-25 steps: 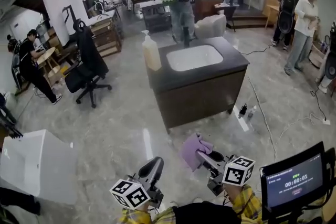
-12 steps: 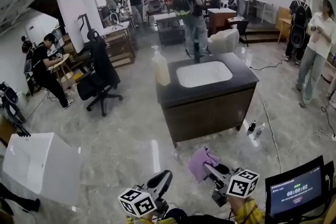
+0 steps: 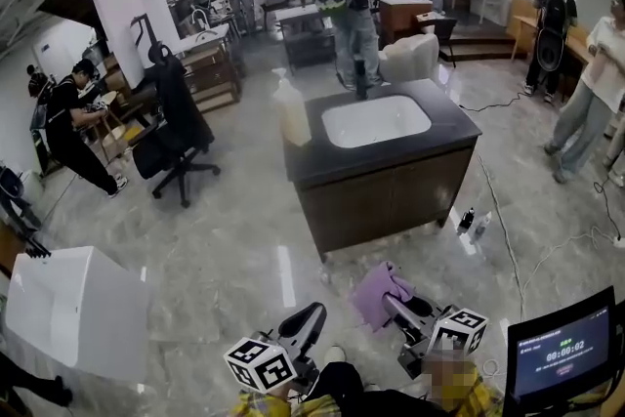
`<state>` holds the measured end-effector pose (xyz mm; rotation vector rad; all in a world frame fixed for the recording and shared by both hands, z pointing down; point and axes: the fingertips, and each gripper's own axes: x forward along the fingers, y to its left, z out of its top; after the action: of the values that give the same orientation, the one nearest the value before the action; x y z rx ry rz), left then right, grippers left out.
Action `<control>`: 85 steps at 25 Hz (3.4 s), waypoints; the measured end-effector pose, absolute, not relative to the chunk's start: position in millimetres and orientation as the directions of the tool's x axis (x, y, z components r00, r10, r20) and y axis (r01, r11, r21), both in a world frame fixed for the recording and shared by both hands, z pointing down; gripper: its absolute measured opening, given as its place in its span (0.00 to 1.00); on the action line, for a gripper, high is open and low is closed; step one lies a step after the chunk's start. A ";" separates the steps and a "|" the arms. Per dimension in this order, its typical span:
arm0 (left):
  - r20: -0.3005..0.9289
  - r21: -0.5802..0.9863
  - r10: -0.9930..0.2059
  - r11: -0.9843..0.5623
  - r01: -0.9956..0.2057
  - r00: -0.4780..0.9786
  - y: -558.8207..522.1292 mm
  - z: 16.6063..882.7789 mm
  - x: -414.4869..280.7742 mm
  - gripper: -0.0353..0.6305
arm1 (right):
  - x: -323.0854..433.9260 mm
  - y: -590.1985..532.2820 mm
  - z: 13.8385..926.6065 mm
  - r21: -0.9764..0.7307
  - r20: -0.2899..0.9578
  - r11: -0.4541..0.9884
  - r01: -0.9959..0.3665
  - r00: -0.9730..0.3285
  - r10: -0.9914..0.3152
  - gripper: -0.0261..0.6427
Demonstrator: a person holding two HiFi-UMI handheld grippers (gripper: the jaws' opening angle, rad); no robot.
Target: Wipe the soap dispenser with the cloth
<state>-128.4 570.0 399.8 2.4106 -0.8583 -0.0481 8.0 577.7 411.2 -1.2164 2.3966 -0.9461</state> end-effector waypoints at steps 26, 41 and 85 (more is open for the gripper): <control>0.153 0.546 -0.532 -0.657 -0.520 0.833 383.4 424.2 -220.0 0.10 | -73.4 396.5 426.4 -0.642 0.124 0.337 -0.688 -0.528 -0.840 0.16; 0.178 0.558 -0.594 -0.596 -0.577 0.785 302.5 430.9 -224.6 0.10 | -68.5 314.4 431.4 -0.641 0.119 0.365 -0.675 -0.557 -0.822 0.16; 0.203 0.533 -0.697 -0.511 -0.674 0.688 107.9 420.8 -92.9 0.10 | 63.6 99.7 425.8 -0.671 0.070 0.451 -0.589 -0.656 -0.752 0.16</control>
<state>-92.9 107.9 420.8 2.3086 -1.0478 -0.0496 63.6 99.7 425.8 -1.1612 2.4658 -0.9980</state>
